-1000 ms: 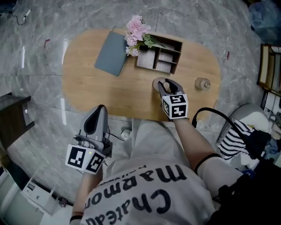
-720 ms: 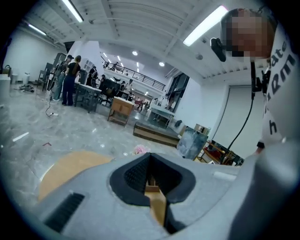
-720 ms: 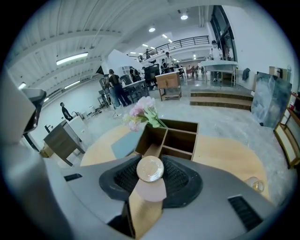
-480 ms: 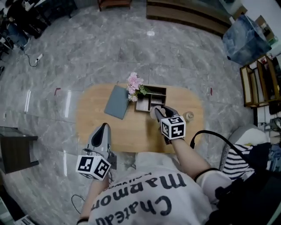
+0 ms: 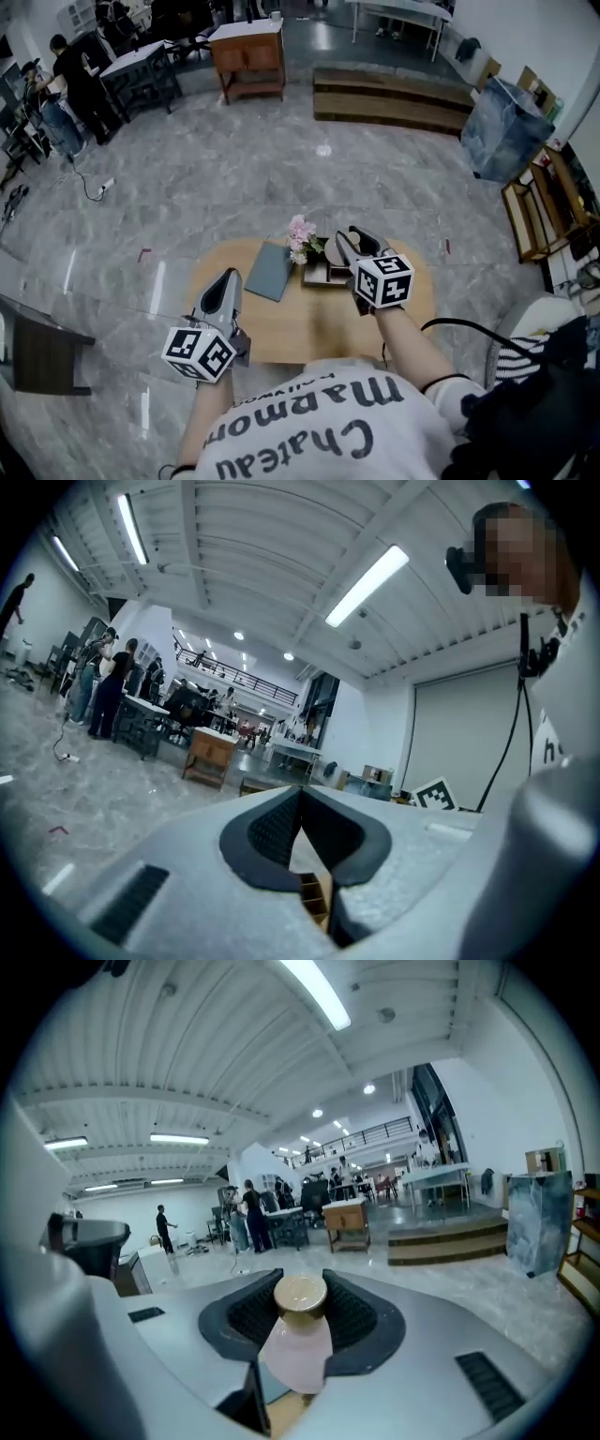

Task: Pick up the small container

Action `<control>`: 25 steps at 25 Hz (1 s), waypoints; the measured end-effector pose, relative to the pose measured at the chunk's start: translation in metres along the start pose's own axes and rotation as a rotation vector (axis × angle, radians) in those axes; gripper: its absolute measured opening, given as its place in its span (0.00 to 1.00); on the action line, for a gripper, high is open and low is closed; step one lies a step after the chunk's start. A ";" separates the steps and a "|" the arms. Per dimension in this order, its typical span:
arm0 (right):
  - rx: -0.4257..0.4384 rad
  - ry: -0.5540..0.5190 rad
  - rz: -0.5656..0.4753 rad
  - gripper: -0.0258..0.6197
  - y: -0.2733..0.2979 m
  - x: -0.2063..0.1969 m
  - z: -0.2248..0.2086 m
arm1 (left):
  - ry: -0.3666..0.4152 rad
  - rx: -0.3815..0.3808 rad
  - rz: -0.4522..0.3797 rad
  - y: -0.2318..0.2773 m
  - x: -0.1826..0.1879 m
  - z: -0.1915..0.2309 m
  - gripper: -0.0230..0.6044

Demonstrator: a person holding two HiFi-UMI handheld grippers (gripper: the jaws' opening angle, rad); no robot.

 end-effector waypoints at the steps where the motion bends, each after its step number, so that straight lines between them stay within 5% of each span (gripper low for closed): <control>1: 0.003 -0.008 -0.042 0.24 -0.009 0.015 0.006 | 0.000 -0.007 -0.017 -0.006 0.007 -0.002 0.06; 11: 0.078 -0.054 -0.320 0.24 -0.099 0.118 0.081 | 0.055 -0.083 -0.106 -0.049 0.063 -0.025 0.06; 25: 0.108 -0.046 -0.369 0.24 -0.200 0.099 0.162 | 0.054 -0.111 -0.203 -0.138 0.074 -0.061 0.06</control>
Point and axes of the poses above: the fingertips, and each gripper's own axes: y forward along the fingers, z to its left, x out of its top, the point moved 4 cm from there along -y, backward along the fingers, and after that the axes turned 7 degrees about z, right-handed, at the moved point
